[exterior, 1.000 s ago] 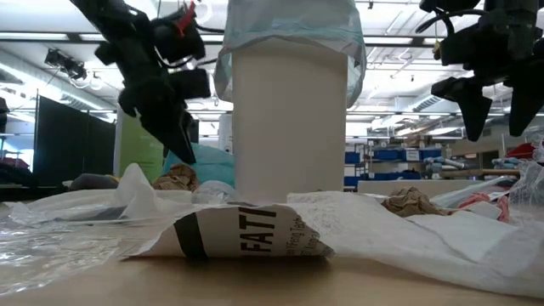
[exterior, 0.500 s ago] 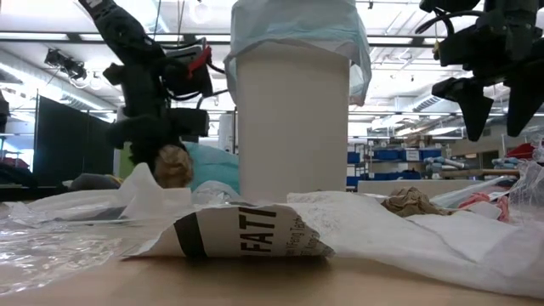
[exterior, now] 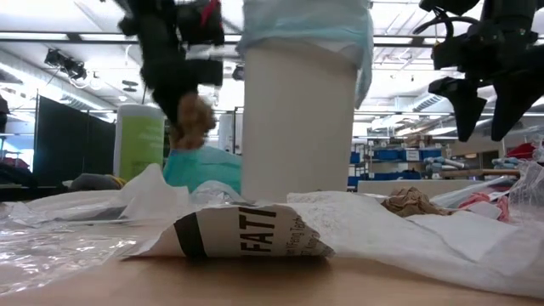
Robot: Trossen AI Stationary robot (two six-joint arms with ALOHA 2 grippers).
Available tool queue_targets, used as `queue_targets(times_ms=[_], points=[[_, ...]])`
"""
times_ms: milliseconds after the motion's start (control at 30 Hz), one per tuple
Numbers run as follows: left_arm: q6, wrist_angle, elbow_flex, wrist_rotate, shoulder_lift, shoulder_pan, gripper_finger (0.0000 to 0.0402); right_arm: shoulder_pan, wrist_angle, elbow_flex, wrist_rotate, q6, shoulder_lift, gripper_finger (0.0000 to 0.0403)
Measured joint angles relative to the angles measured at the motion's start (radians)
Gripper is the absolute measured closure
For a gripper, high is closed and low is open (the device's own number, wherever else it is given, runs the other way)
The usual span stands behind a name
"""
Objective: Place trash/remove bag and relplace
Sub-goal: Put the brown paper into the white trash bin
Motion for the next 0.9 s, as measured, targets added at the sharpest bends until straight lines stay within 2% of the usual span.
queue_targets(times_ms=[200,333,567,733,900], points=[[0.003,-0.205,0.236,-0.105,-0.021,0.000,0.0398,0.000,0.018,0.000,0.030,0.005,0.000,0.0176],[0.017,-0.319,0.357,-0.218,-0.021,0.000,0.0398,0.000,0.048,0.000,0.047,0.005,0.000,0.0176],[0.019,-0.446,0.604,-0.328,-0.021,0.000,0.0398,0.000,0.068,0.000,0.056,0.005,0.000,0.0176],[0.034,-0.429,0.761,-0.388,-0.021,0.000,0.0398,0.000,0.070,0.000,0.056,0.005,0.000,0.0176],[0.072,-0.236,0.830,-0.365,-0.021,0.000,0.0398,0.000,0.085,0.000,0.069,0.005,0.000,0.0176]])
